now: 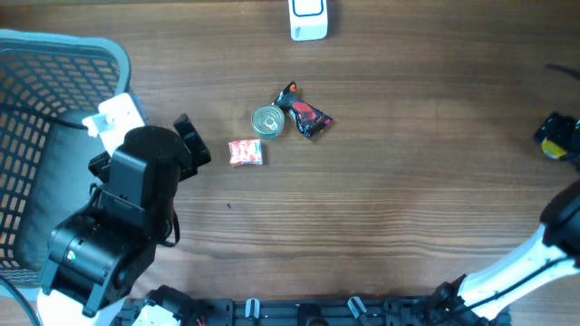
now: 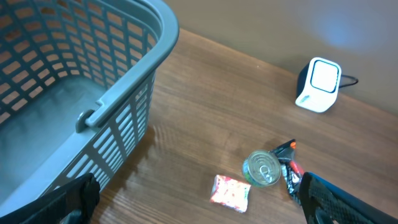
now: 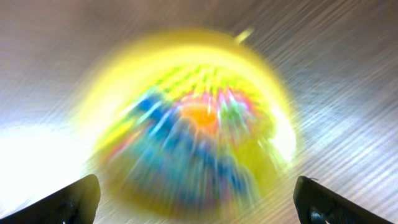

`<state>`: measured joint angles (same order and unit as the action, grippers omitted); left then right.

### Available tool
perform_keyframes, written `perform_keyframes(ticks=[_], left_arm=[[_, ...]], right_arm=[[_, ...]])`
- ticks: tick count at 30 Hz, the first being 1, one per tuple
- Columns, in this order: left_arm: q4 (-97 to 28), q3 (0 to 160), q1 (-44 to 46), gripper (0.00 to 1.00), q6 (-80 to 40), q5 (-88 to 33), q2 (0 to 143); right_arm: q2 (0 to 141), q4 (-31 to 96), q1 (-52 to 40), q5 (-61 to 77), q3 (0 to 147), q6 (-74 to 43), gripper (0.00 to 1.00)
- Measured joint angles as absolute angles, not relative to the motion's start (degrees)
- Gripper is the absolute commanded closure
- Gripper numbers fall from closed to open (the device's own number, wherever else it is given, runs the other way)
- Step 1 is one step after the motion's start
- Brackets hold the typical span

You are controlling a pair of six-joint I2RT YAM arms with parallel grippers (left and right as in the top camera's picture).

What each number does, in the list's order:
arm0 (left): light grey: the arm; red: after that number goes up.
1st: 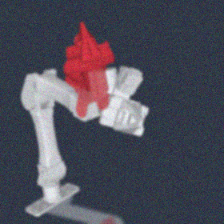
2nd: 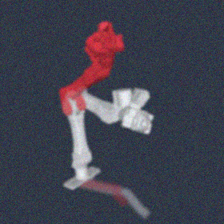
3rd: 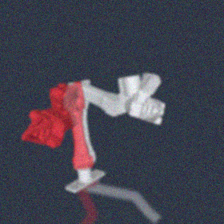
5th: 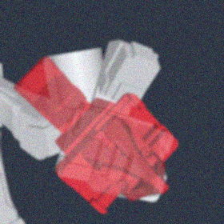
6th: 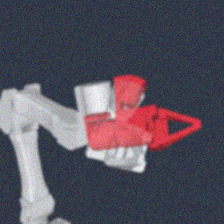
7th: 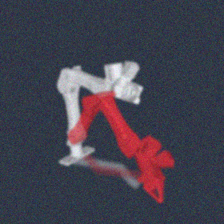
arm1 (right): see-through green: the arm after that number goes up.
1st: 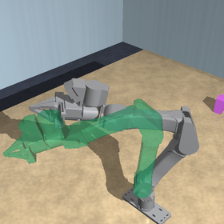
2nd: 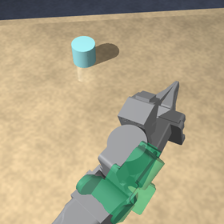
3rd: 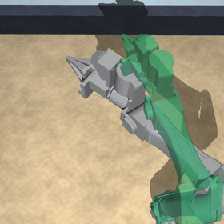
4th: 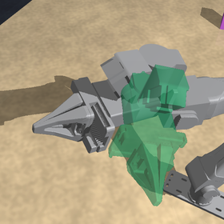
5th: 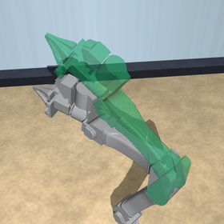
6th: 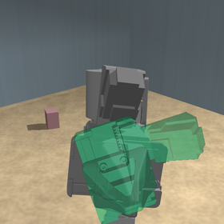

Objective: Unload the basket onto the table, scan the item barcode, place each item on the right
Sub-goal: 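Carry the bottle to the right table edge and release it, then move the right gripper back over the black snack bag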

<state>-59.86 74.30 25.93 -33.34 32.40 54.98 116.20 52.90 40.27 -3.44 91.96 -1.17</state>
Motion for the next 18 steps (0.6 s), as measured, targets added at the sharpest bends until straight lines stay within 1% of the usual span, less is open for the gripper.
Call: perform_keyframes(ticks=[6,9,12,15,18], left_arm=[[-59.8,74.3,25.9,0.00,-33.3,32.4,55.0],[-59.8,74.3,25.9,0.00,-33.3,32.4,54.8],[-60.0,74.3,25.9,0.00,-33.3,32.5,54.2],[-60.9,74.3,25.9,0.00,-33.4,33.1,52.3],[-62.5,74.3,25.9,0.00,-33.3,34.4,49.3]], right_arm=[[98.2,55.1,39.8,-2.0,92.0,-3.7,0.00],[90.6,57.8,39.9,1.3,92.1,-5.4,0.00],[84.4,62.2,39.8,11.6,92.2,-6.3,0.00],[80.7,63.1,39.2,25.4,92.2,-6.7,0.00],[80.1,63.9,36.0,31.5,92.2,-6.9,0.00]])
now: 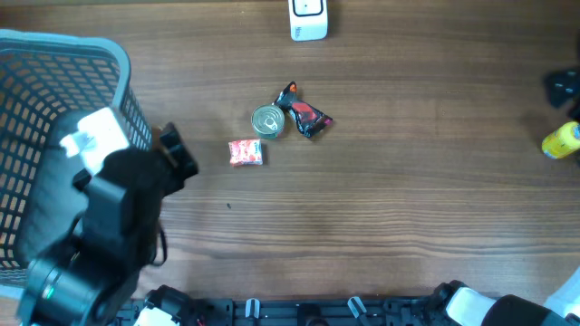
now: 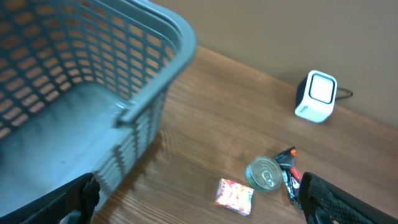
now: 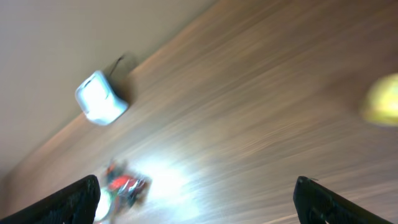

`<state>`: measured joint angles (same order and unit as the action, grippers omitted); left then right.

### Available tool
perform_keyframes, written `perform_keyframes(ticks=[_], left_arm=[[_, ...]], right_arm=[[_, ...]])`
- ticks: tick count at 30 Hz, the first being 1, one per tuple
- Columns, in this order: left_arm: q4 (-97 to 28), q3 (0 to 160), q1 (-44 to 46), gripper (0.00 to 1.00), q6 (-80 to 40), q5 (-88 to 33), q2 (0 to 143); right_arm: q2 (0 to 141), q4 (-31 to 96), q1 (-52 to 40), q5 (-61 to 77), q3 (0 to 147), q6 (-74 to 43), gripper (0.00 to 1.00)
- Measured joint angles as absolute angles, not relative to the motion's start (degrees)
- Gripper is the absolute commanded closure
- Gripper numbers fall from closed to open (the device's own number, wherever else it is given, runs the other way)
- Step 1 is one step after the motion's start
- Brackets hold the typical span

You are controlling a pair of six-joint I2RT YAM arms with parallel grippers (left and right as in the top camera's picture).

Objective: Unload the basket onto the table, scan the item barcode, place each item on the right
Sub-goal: 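Move the right gripper back over the black snack bag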

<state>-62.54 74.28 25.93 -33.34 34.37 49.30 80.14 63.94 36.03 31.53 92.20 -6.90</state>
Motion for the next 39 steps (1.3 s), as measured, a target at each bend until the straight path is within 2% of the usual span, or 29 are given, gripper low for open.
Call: perform_keyframes(ticks=[3,7,11,19,21,24,27,31,39], left_arm=[[-64.9,74.3,25.9,0.00,-33.3,35.9,45.6],[-68.8,74.3,25.9,0.00,-33.4,37.7,40.8],[-72.8,74.3,25.9,0.00,-35.0,38.7,39.1],[-79.4,74.3,25.9,0.00,-42.9,41.4,39.0],[-79.5,74.3,25.9,0.00,-44.0,41.8,39.0],[-79.5,74.3,25.9,0.00,-45.3,42.0,39.0],[-79.6,74.3,25.9,0.00,-46.0,42.1,39.0],[-80.0,74.2,25.9,0.00,-46.2,42.0,39.0],[-80.1,74.2,25.9,0.00,-46.3,41.9,39.0]], right_arm=[[81.2,65.4,27.4,30.9,92.2,-8.0,0.00],[85.1,61.8,9.5,24.3,92.2,-10.0,0.00],[93.8,55.7,-8.0,18.3,92.2,-18.3,0.00],[111.7,53.9,-24.3,14.5,92.7,-33.3,0.00],[113.9,53.8,-27.3,13.6,93.1,-36.3,0.00],[114.7,53.8,-32.4,10.2,93.6,-47.4,0.00],[114.7,49.7,-35.9,8.1,95.1,-52.4,0.00],[114.7,42.7,-35.9,6.9,95.4,-44.9,0.00],[114.7,47.8,-33.5,3.7,95.8,-18.2,0.00]])
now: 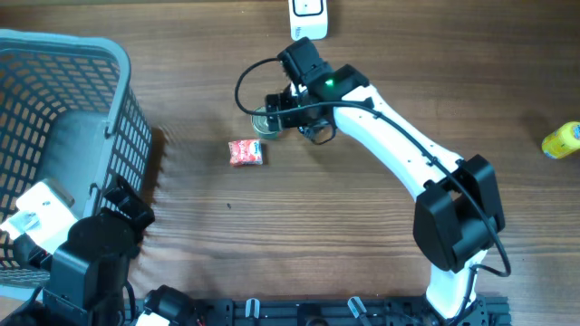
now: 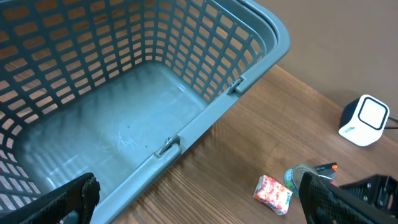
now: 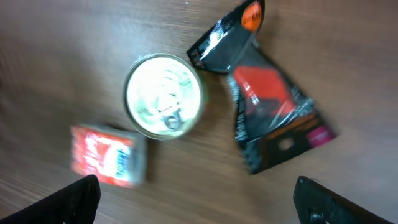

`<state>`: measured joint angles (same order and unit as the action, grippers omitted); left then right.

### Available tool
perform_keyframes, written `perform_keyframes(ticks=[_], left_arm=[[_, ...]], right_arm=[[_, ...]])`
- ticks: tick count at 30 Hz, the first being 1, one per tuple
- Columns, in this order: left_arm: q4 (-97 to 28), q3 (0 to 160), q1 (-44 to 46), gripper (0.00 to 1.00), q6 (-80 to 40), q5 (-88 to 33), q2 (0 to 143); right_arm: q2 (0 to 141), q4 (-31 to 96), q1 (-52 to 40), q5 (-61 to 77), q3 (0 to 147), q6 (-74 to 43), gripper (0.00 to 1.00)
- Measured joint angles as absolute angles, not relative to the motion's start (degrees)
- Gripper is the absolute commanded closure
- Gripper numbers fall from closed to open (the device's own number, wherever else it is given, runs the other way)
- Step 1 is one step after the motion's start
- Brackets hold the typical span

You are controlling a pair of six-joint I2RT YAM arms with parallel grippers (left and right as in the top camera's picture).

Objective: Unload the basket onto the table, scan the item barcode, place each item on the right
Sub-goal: 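Move the right gripper back over the black snack bag, then lower the right gripper and grasp the black snack bag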

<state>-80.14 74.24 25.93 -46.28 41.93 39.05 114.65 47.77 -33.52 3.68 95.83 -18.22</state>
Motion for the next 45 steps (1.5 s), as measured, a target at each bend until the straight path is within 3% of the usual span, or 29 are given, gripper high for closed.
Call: perform_keyframes(ticks=[7,12,29,45], left_arm=[[-80.1,74.2,25.9,0.00,-46.4,41.4,39.0],[-79.8,74.2,25.9,0.00,-46.5,40.8,39.0],[-79.7,74.2,25.9,0.00,-46.5,40.6,39.1],[-79.7,74.2,25.9,0.00,-46.7,40.9,42.3]], right_arm=[[114.7,45.2,-32.5,3.4,95.8,3.4,0.00],[115.2,41.9,-32.4,3.4,95.8,8.9,0.00],[119.8,43.7,-24.9,5.3,95.8,13.1,0.00],[125.4,46.3,-26.2,8.1,95.8,14.5,0.00]])
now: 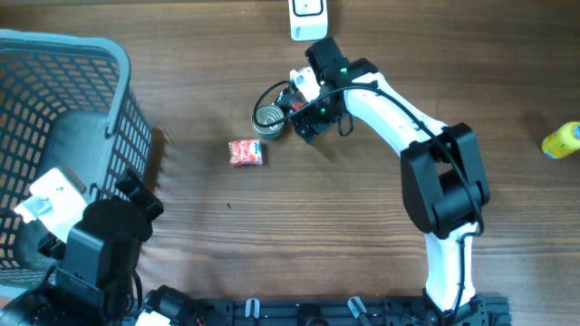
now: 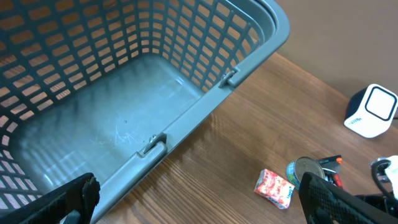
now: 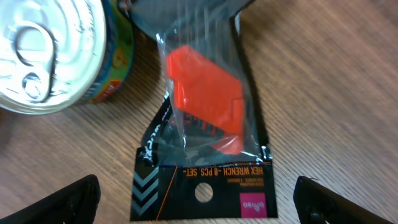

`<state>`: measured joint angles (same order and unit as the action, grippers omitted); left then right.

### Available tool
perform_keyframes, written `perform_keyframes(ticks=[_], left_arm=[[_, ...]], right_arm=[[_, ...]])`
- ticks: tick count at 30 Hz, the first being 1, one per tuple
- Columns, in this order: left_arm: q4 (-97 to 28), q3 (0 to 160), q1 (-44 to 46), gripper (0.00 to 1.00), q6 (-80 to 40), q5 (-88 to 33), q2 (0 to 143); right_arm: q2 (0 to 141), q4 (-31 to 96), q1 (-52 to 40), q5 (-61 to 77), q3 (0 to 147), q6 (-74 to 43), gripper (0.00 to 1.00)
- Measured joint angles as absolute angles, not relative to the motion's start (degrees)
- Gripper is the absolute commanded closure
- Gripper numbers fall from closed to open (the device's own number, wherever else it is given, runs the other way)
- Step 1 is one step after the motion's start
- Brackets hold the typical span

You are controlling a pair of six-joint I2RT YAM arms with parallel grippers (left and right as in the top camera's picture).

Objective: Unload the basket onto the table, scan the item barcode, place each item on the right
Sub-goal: 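Lower the right gripper and grasp the black snack bag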

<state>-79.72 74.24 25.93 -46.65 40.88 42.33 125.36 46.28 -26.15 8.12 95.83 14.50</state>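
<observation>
A black wrench-set packet (image 3: 202, 124) with a red piece inside lies flat on the wooden table (image 1: 381, 208), also seen as the packet (image 1: 313, 120) from overhead. My right gripper (image 3: 198, 202) hangs open close above the packet, one finger on each side, touching nothing. The right gripper (image 1: 306, 113) is at the table's middle back. A tin can (image 3: 50, 56) stands just left of the packet. The white scanner (image 1: 308, 18) sits at the far edge. My left gripper (image 2: 199, 205) is open and empty beside the basket.
A grey-blue basket (image 1: 118, 100) fills the left side; the basket (image 2: 236, 74) rim lies just below the left wrist camera. A red snack pack (image 1: 245, 152) lies left of the can (image 1: 268, 119). A yellow item (image 1: 562, 140) rests at the right edge.
My right gripper was higher, with the can, the packet and the snack pack all in its view; now it is low over the packet. The left arm shifted slightly.
At first my right gripper was open close over the yellow item at the right edge, the left arm beside the basket. Then the right gripper was off it. Later the right arm reached over the can and packet, and now hangs low over the packet.
</observation>
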Motion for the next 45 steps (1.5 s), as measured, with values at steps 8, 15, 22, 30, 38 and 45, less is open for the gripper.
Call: perform_keyframes(ticks=[8,15,22,30,38,45], left_arm=[[-79.7,74.2,25.9,0.00,-46.7,41.8,42.4],[-79.9,74.2,25.9,0.00,-46.7,42.1,42.4],[-80.0,74.2,25.9,0.00,-46.7,42.2,42.4],[-80.0,74.2,25.9,0.00,-46.7,42.2,42.4],[-80.0,74.2,25.9,0.00,-46.7,42.2,42.4],[-80.0,74.2,25.9,0.00,-46.7,42.2,42.4]], right_arm=[[127.2,43.8,-26.6,8.1,95.8,16.7,0.00],[127.7,37.2,-27.5,8.1,95.8,16.8,0.00],[130.3,36.0,-27.6,7.6,96.8,16.8,0.00],[131.4,34.6,-28.1,6.3,97.8,16.8,0.25],[131.6,35.7,-28.4,4.9,98.4,16.6,0.57],[131.6,35.9,-28.5,4.6,98.9,14.5,0.81]])
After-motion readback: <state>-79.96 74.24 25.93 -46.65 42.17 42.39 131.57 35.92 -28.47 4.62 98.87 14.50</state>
